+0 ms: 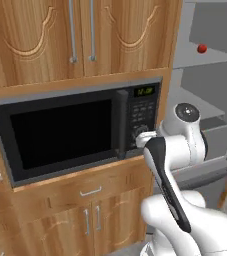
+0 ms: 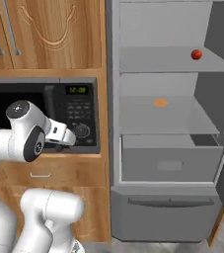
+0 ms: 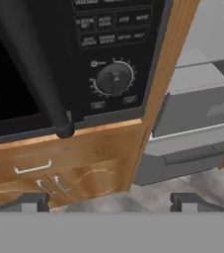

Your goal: Pick the tangerine and apple from the fridge and place them on the plate next to the blender to make a fruit smoothie.

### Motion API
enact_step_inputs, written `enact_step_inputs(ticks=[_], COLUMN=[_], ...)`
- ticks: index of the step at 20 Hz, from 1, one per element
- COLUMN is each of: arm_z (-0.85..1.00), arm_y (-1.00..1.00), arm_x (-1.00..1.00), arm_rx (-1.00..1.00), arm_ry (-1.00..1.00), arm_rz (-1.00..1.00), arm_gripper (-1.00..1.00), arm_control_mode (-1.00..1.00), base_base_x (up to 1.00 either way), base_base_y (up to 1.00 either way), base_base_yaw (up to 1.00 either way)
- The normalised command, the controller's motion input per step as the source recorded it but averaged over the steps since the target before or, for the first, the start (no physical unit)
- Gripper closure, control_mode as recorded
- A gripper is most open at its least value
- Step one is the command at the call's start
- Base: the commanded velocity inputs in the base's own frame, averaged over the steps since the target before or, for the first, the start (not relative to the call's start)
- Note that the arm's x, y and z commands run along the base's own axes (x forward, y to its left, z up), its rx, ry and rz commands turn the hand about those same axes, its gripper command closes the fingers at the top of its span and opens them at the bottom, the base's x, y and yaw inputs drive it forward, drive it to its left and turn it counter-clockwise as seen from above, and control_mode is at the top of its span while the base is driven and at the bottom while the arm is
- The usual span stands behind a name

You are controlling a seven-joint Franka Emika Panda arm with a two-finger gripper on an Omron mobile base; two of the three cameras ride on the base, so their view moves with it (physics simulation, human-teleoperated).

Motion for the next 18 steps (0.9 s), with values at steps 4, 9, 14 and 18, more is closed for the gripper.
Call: enact_step_inputs(ticks=[4, 9, 14, 18], arm_z=[0.0, 0.0, 0.0, 0.0], arm_y=[0.0, 0.0, 0.0, 0.0], arm_x=[0.0, 0.0, 0.0, 0.0], arm_rx=[0.0, 0.0, 0.0, 0.0], arm_ry=[0.0, 0.0, 0.0, 0.0], arm_rz=[0.0, 0.0, 0.0, 0.0], arm_gripper=[-1.0, -1.0, -1.0, -1.0], arm_control_mode=[1.0, 1.0, 1.0, 1.0], base_base_x=[0.57, 0.5, 0.74, 0.55], base_base_y=[-1.0, -1.0, -0.64, -0.26], base_base_yaw=[0.0, 0.03, 0.01, 0.03])
